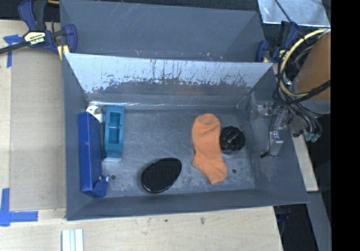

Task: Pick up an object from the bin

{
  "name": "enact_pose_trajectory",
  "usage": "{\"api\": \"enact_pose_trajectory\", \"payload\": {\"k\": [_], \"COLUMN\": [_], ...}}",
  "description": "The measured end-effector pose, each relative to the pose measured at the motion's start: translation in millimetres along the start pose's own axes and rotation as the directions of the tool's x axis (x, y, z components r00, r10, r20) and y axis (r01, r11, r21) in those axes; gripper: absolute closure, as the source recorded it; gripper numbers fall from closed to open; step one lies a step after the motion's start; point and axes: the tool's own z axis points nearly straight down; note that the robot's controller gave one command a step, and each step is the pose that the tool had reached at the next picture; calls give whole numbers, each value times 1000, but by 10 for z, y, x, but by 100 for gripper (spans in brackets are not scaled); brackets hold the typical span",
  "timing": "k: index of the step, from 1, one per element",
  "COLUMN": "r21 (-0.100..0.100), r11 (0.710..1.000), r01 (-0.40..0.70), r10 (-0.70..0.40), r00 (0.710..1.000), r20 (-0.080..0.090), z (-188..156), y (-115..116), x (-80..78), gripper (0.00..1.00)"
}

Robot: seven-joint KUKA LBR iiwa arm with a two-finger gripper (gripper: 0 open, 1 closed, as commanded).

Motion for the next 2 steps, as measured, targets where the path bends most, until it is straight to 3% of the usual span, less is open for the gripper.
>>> {"api": "enact_pose_trajectory", "payload": {"k": [1,2], "r21": [2,4], "r11": [1000,999], "r01": [3,54], "r10": [-3,-54], "r00": [1000,998], "r20": [8,15], "z": [-47,455], "y": [6,316], "x": [-19,-174], "gripper": [0,0]}}
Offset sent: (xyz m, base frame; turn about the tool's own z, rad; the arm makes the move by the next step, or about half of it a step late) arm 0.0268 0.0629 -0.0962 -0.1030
